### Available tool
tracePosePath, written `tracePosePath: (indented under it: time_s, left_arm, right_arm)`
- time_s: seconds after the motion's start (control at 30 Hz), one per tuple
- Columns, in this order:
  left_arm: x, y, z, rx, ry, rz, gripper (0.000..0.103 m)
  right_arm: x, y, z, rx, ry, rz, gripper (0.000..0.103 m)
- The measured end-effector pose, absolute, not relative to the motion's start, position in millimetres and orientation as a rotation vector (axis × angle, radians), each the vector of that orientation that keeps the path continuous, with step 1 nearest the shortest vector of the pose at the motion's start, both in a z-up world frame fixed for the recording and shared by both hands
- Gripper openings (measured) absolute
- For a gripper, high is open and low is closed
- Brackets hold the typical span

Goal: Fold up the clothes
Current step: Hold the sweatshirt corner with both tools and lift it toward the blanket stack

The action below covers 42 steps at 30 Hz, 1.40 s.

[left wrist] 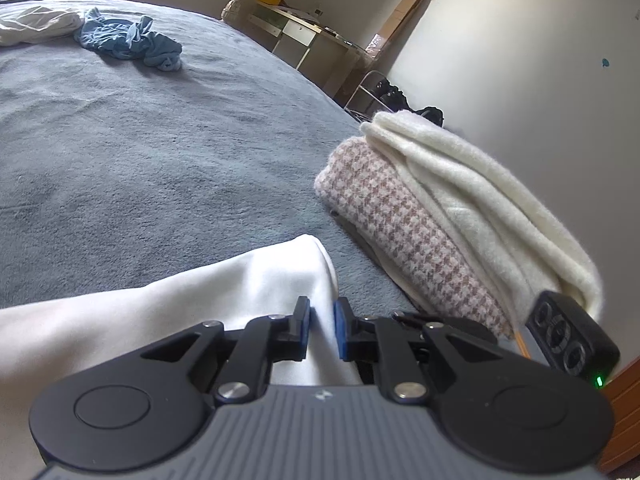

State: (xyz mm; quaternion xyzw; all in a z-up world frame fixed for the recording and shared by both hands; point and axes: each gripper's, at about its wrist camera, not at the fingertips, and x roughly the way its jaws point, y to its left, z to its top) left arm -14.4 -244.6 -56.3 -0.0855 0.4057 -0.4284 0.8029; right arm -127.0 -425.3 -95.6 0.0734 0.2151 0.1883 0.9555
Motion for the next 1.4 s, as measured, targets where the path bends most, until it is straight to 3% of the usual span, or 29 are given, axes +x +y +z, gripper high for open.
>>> tracePosePath:
  time_s: [0.33,0.43,0.53,0.63,0.87,1.0,1.4]
  left_arm:
    - [-6.8,-263.2,-68.9,-0.174,0.917,-0.935,0.020]
    - [-7.4,-262.2,-69.2,-0.170,0.917,-0.933,0.025]
    - [-11.2,-254.1,-62.6,-0.195,0.913,-0.935,0.037]
    - [-22.4,-248.1,-57.1,-0.169,0.907,-0.957,0.040]
    - [-43.0,-242.8,-62.8,-0.082,0.923,-0.984,0.040]
    - [-37.3,-238.8,-67.2,-0.133,0.954,-0.983,0.041]
    - [-28.7,-269.5,-61.2,-0.006,0.997,-0.880,0.044]
  right_arm:
    - [-170.1,-424.7,-88.6,0.081,0.437,0.359,0.011]
    - [-184.6,-435.4,-85.9,0.193,0.490,0.285,0.018]
    - [-196.3,-450.5,-90.3,0.359,0.522,0.248,0.020]
    - [-205.5,-462.8,-96.0,0.494,0.547,0.214,0.020]
    - [-182.0,-462.2,-111.9,0.549,0.579,0.215,0.020]
    - [-171.4,-450.8,-114.0,0.589,0.594,0.301,0.012]
    - [-185.0,-431.8,-111.3,0.447,0.535,0.305,0.012]
